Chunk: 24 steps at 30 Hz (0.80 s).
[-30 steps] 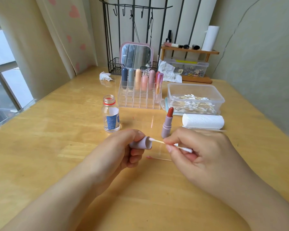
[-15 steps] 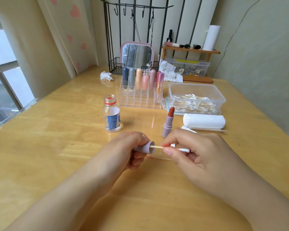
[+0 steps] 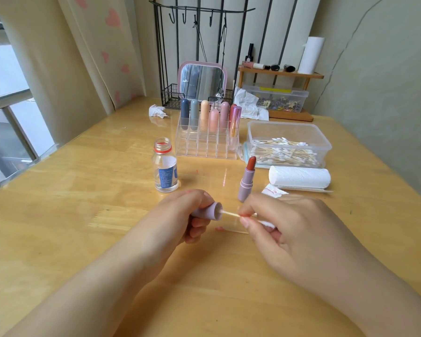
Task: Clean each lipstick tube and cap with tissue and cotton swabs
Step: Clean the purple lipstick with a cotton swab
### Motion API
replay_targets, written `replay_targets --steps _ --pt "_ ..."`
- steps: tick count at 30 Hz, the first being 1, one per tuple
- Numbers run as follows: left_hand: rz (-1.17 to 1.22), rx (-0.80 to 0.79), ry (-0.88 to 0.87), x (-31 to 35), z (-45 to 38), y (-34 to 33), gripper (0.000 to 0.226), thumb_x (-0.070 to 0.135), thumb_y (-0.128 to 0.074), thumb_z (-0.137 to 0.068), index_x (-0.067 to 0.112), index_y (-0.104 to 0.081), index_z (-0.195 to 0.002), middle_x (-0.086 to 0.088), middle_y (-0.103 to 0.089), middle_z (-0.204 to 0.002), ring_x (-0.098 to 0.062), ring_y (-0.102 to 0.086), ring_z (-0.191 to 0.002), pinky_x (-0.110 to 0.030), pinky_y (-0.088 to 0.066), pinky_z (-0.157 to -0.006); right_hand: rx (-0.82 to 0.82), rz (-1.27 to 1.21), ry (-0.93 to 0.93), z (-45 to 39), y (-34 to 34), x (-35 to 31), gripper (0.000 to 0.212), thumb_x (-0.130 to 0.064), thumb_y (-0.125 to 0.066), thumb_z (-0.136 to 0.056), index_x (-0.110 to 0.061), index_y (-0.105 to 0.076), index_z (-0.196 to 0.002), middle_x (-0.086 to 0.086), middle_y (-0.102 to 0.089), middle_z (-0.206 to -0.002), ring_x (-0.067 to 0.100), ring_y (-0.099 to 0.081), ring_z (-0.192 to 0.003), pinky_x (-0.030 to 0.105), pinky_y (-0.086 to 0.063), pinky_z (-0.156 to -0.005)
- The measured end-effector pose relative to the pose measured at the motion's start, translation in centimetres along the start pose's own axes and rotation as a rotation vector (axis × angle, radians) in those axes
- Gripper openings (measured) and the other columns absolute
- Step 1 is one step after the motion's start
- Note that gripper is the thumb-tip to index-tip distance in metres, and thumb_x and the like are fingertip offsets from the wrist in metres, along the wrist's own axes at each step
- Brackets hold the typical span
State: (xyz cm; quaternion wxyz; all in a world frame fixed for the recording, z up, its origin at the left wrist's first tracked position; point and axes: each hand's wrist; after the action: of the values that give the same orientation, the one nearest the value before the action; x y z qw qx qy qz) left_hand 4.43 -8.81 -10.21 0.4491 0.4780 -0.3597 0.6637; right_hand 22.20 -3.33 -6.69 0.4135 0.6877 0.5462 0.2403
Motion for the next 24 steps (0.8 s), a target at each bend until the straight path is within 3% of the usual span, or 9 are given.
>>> replay_targets --steps 3,7,12,15,20,24 --pt "-0.01 -0.016 -0.004 -0.07 0.08 -0.01 0.051 0.005 -0.034 -0.084 0.016 -0.058 -0.04 0.003 -0.033 -0.039 -0.011 -0.03 -0.033 -0.018 -0.025 -0.033 -0.01 -0.023 0.073 0.04 -0.03 -0.13 0.017 -0.024 -0.048 -0.085 -0.017 -0.058 -0.073 -0.009 -0.04 -0.049 0.016 -0.038 -0.046 0.026 -0.029 -0.052" --pt "-0.014 -0.01 -0.004 -0.08 0.09 -0.19 0.05 0.005 -0.035 -0.083 0.017 -0.057 -0.04 0.004 -0.032 -0.039 -0.012 -0.029 -0.033 -0.018 -0.025 -0.033 0.051 0.02 0.021 -0.21 0.11 0.21 0.018 -0.024 -0.048 -0.084 -0.016 -0.059 -0.074 -0.007 -0.043 -0.048 0.017 -0.037 -0.051 0.026 -0.029 -0.054" --pt "-0.018 -0.013 0.003 -0.16 0.07 -0.16 0.053 0.003 -0.033 -0.084 0.017 -0.057 -0.039 0.003 -0.032 -0.037 -0.012 -0.029 -0.032 -0.018 -0.025 -0.032 0.013 -0.068 0.056 0.0 0.08 -0.1 0.016 -0.025 -0.049 -0.083 -0.019 -0.06 -0.073 -0.015 -0.031 -0.05 0.014 -0.037 -0.048 0.021 -0.025 -0.054" --pt "0.008 -0.004 -0.013 -0.05 0.11 -0.21 0.052 0.004 -0.033 -0.084 0.017 -0.056 -0.039 0.003 -0.032 -0.038 -0.012 -0.028 -0.032 -0.018 -0.024 -0.032 0.055 -0.03 0.007 -0.28 0.3 0.14 0.016 -0.024 -0.049 -0.085 -0.018 -0.06 -0.075 -0.014 -0.042 -0.049 0.015 -0.039 -0.053 0.022 -0.028 -0.055" --pt "0.014 -0.011 -0.02 -0.03 0.17 -0.02 0.053 0.005 -0.032 -0.084 0.017 -0.056 -0.039 0.003 -0.031 -0.039 -0.011 -0.028 -0.033 -0.018 -0.023 -0.034 -0.041 -0.124 -0.012 0.09 0.2 -0.33 0.012 -0.03 -0.047 -0.084 -0.025 -0.055 -0.076 -0.015 -0.036 -0.049 0.012 -0.038 -0.049 0.023 -0.029 -0.051" --pt "0.007 0.0 -0.004 -0.08 -0.03 -0.2 0.048 0.005 -0.033 -0.085 0.015 -0.056 -0.044 0.004 -0.032 -0.039 -0.011 -0.028 -0.032 -0.018 -0.024 -0.032 0.008 -0.071 -0.066 -0.21 0.34 -0.07 0.014 -0.028 -0.047 -0.084 -0.023 -0.056 -0.076 -0.013 -0.043 -0.048 0.014 -0.041 -0.048 0.02 -0.026 -0.052"
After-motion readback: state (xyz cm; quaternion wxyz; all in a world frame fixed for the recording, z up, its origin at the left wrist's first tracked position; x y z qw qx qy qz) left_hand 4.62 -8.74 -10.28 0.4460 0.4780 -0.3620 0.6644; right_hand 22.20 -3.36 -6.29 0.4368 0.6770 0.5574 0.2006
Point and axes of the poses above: each hand's wrist, its own z-axis away from the middle knuckle, its own y-axis out of the back of the hand, x = y × z
